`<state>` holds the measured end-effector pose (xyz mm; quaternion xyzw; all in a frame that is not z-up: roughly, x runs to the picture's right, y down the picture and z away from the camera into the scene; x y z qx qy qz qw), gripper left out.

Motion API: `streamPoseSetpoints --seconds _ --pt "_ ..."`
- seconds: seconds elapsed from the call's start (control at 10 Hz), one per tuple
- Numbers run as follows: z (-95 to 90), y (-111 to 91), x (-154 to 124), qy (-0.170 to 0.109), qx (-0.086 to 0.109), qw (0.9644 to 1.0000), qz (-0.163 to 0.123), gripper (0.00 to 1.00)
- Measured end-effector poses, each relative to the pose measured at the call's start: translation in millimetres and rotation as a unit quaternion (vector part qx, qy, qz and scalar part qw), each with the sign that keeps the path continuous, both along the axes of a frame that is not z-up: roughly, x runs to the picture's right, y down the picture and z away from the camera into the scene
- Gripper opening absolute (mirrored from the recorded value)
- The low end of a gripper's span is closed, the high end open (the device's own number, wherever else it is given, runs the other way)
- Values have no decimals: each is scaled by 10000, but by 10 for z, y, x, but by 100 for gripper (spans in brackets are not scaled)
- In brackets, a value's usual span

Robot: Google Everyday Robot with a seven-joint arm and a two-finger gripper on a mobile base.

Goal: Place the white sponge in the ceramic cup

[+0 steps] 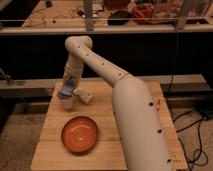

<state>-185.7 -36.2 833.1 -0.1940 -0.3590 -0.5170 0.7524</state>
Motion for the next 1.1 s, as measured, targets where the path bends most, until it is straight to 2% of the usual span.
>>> streamPoseSetpoints --seconds 0.2,0.4,0.6,1.0,1.1 --pt "-4 17 -9 -68 -36 9999 -64 8" --pt "-8 24 1 -64 -53 9999 -77 15" --pt "-8 25 -8 -70 -48 9999 -86 18" --pt "-20 39 -17 -105 -83 9998 -155 55" --pt "-22 48 -21 -108 -96 9997 -176 59"
